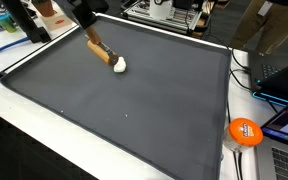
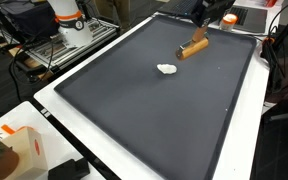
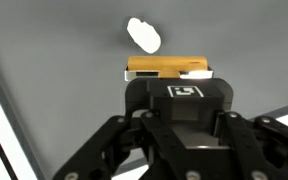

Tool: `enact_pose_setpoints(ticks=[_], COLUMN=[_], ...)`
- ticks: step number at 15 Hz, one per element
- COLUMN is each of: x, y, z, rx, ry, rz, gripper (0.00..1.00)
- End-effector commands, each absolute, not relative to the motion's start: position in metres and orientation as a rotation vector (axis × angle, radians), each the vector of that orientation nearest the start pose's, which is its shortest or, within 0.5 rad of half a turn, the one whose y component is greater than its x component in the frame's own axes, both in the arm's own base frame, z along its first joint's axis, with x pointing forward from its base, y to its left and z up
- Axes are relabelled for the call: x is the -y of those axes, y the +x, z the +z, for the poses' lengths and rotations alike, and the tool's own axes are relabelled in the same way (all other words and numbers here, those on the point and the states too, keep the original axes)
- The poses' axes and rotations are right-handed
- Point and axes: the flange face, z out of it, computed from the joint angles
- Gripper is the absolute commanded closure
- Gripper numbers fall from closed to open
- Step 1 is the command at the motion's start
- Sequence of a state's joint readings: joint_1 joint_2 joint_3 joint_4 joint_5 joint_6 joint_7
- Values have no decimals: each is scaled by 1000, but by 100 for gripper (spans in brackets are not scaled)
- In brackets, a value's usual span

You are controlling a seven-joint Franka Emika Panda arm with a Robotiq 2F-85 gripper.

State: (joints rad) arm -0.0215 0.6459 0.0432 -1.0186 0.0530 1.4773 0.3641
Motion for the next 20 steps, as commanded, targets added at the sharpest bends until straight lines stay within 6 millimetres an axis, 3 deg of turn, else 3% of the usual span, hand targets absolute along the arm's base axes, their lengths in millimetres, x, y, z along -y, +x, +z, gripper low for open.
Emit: enact_pose_setpoints(ticks=[1, 7, 8, 14, 18, 20], x=[-9, -13, -9, 19, 46, 50], y=[712, 714, 713, 698, 677, 664], z=[459, 456, 455, 448, 438, 441], rx=[-533, -527, -533, -639, -763, -807], ry=[-3036, -3038, -3025, -2969, -2928, -2905], rz=[297, 302, 311, 322, 310, 266], gripper=[53, 53, 78, 78, 78, 78])
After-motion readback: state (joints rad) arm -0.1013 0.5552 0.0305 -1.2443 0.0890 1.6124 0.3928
